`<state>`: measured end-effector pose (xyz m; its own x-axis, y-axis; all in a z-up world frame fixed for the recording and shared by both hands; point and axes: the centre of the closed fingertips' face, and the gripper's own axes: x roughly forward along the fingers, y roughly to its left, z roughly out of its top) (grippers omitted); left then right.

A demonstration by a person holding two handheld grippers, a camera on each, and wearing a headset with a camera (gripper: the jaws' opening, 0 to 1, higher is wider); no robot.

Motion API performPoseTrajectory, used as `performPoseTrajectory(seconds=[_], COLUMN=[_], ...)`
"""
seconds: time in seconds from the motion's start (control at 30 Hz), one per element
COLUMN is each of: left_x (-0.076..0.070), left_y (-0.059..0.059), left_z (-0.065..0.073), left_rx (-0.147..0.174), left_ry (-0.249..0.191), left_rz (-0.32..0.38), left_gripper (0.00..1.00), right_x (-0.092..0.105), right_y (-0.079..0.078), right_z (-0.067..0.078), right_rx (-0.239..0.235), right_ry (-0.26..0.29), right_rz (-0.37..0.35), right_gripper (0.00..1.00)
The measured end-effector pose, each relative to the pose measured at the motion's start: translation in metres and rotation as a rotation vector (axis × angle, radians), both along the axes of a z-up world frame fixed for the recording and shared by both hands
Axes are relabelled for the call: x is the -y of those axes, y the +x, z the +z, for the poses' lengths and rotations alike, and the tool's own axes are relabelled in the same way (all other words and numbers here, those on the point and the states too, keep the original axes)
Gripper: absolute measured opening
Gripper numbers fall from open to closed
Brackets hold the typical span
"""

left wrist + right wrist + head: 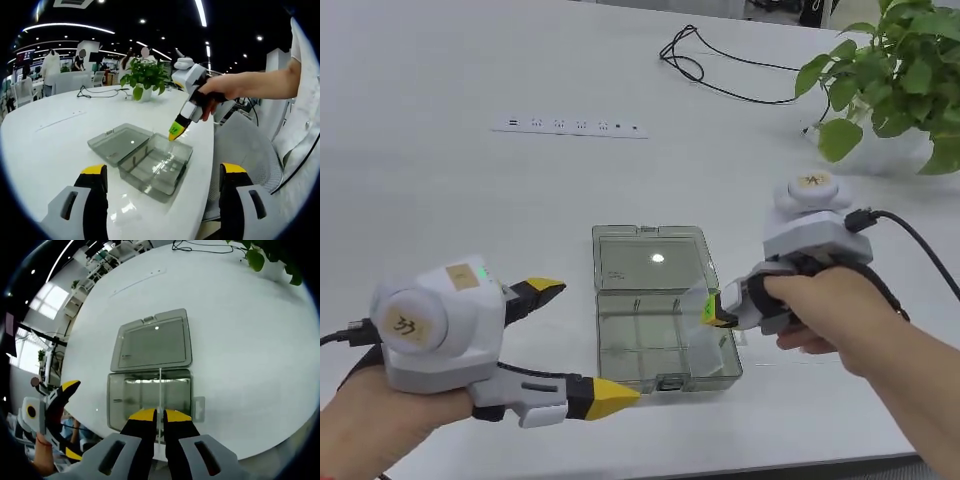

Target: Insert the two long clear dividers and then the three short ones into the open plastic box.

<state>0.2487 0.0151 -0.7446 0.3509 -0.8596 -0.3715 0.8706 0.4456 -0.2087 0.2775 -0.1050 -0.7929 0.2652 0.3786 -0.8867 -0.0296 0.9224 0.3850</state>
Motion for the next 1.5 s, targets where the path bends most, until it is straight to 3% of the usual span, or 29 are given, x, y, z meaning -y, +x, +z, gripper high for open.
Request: performPoseTrajectory(seconds=[0.37, 1.5], left_x=[0.0017, -0.0028], left_y=[0.001, 0.002], left_z=[-0.0007, -0.0032], left_rx=[-0.002, -0.008], left_ry=[-0.002, 0.004], left_rz=[-0.003, 0.0], left_gripper=[0.94, 0.93], right_x=[0.0001, -0.0056], right_y=[0.0053, 0.0054], right_z=[-0.0037, -0.0033], right_rx=[0.004, 0.029], right_ry=[0.002, -0.072], right_rz=[0.005, 0.101], right_gripper=[0.06, 0.06])
